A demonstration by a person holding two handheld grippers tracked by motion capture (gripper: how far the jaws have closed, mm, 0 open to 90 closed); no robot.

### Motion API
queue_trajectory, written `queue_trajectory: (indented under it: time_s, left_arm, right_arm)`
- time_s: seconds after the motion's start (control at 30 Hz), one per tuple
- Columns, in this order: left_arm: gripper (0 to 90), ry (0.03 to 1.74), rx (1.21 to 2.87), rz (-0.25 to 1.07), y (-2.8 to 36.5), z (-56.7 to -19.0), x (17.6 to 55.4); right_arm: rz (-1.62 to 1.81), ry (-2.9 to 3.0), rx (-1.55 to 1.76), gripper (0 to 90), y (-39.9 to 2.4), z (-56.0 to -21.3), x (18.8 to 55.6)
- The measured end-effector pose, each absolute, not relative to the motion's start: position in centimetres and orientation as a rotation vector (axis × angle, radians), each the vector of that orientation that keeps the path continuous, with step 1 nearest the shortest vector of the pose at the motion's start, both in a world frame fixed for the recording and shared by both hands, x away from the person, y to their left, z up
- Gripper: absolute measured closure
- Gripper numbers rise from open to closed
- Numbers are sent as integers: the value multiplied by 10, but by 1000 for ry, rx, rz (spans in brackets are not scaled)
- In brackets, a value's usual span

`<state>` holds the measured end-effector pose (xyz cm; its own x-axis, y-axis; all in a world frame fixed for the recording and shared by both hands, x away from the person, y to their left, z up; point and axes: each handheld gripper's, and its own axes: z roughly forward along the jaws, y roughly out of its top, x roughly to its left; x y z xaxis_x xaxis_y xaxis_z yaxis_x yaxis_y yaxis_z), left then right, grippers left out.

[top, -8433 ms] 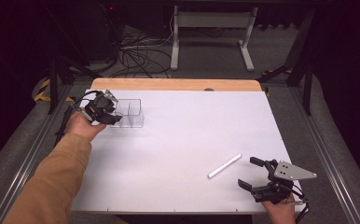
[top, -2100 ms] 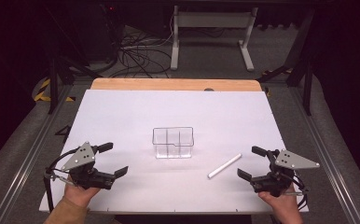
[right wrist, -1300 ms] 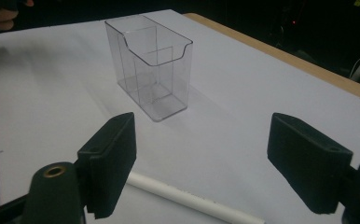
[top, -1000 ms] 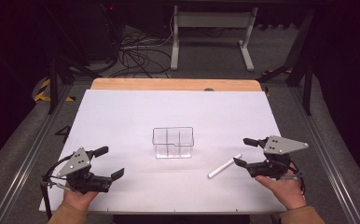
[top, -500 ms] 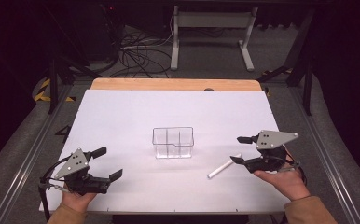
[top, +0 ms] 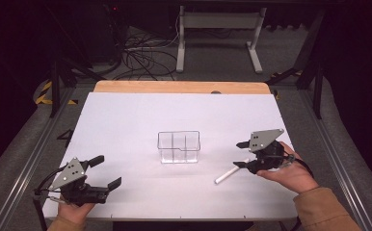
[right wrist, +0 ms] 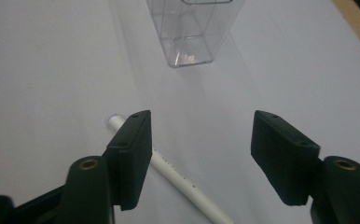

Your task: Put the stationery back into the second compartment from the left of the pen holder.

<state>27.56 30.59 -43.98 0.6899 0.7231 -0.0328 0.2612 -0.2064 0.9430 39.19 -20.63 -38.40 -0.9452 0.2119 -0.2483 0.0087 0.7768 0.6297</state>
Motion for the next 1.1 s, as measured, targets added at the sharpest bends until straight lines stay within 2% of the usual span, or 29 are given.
queue_trajectory:
  time_s: [0.8, 1.1]
  left_arm:
    - [47, 793, 1777, 514, 308, -442, 274]
    - [47, 789, 1778, 512, 307, -442, 275]
  right_arm:
    - [750, 2791, 27, 440, -188, -393, 408]
    - [658, 2838, -184, 480, -179, -405, 411]
